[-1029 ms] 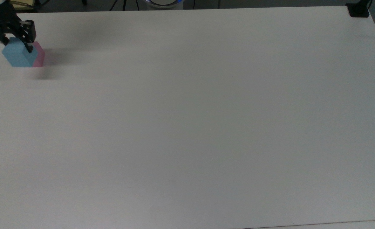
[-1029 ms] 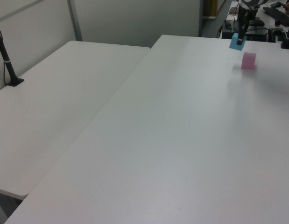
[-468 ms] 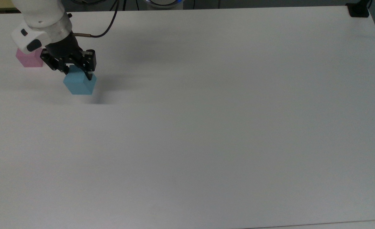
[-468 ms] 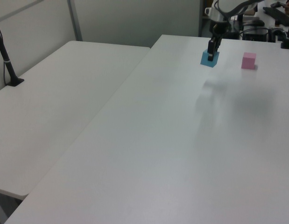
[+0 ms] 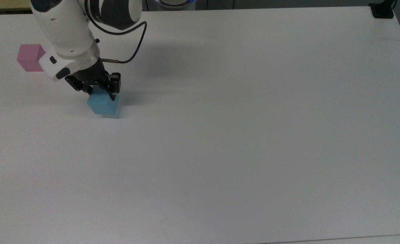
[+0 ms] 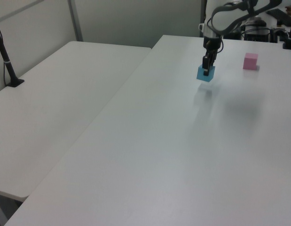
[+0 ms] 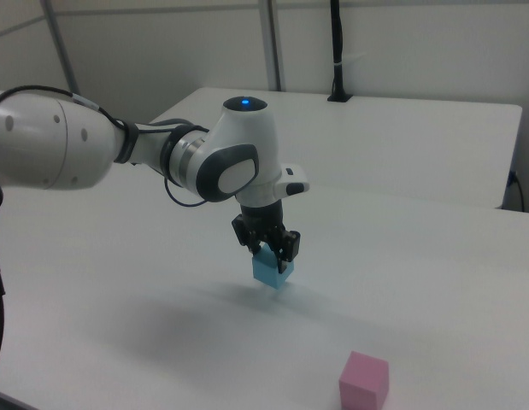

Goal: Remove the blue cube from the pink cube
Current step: 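Lift the blue cube off the pink cube and carry it aside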

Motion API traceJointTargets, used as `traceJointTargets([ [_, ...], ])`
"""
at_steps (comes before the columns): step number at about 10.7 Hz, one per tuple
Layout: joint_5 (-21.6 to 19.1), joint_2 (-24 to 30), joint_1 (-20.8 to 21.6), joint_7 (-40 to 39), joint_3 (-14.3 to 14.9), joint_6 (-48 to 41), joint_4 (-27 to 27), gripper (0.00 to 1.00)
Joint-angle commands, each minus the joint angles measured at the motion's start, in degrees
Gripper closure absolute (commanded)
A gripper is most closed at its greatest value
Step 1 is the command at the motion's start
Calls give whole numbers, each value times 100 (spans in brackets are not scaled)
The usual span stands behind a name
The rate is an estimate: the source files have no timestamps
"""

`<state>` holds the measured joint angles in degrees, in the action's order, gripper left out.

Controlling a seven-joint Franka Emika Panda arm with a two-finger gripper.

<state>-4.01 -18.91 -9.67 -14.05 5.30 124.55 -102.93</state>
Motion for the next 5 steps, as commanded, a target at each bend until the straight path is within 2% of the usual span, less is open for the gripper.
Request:
traceJointTargets([
  [1, 347, -121, 236, 271, 33, 166, -61, 53],
  [3, 594, -148, 254, 280, 33, 166, -61, 15],
  [4, 595, -148, 263, 350, 24, 166, -61, 3],
  [5, 629, -148, 272, 446, 24, 157, -52, 0],
])
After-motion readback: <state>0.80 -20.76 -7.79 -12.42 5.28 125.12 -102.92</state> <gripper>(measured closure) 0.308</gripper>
